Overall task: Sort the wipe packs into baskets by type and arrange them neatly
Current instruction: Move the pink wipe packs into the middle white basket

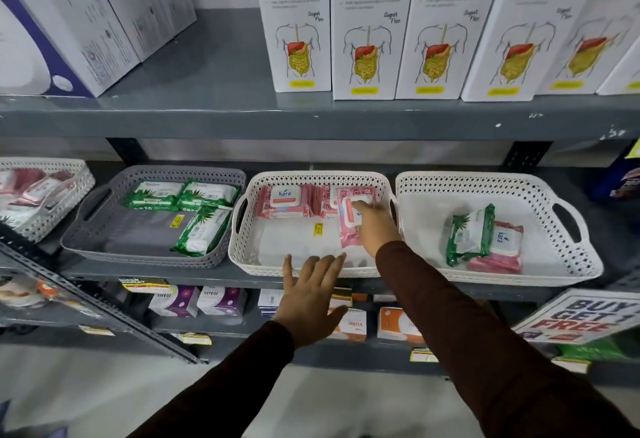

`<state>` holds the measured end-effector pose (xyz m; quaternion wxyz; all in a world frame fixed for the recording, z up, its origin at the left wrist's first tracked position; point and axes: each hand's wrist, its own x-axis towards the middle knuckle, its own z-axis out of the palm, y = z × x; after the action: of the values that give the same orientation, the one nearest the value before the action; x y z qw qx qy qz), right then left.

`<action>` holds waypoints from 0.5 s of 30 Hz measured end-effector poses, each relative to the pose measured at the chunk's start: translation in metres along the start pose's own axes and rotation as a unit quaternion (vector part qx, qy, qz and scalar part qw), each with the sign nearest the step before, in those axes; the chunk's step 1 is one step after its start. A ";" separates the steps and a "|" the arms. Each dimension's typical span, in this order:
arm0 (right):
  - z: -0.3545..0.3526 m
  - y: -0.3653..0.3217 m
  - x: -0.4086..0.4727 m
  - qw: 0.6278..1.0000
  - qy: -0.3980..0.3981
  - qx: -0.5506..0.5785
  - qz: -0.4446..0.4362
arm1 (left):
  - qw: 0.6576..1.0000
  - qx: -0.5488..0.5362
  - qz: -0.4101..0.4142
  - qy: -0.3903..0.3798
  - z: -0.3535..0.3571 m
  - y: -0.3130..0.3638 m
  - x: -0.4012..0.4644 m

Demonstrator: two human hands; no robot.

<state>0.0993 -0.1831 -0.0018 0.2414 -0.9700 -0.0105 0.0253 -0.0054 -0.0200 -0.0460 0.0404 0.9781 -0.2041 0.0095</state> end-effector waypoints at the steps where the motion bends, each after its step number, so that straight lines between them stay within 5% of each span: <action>1: -0.003 -0.001 -0.001 1.000 -0.014 0.006 -0.003 | 1.000 0.000 -0.003 0.000 0.000 0.000 0.000; 5: -0.018 0.005 -0.008 0.992 -0.027 0.120 0.023 | 1.000 -0.009 -0.003 0.015 -0.002 0.001 -0.001; 8: -0.038 0.025 -0.023 0.965 0.151 0.207 0.058 | 0.998 -0.026 0.000 0.048 -0.002 -0.007 0.000; 11: -0.060 0.065 -0.037 0.936 0.287 0.138 0.148 | 0.996 -0.043 0.003 0.083 0.000 -0.009 0.005; 15: -0.071 0.127 -0.039 0.911 0.180 0.046 0.368 | 0.994 -0.061 0.045 0.082 0.004 0.010 0.016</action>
<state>0.0648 -0.3298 0.0034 0.2576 -0.8810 0.3919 -0.0626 0.0050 -0.0358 -0.0483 0.1161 0.9596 -0.2438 0.0789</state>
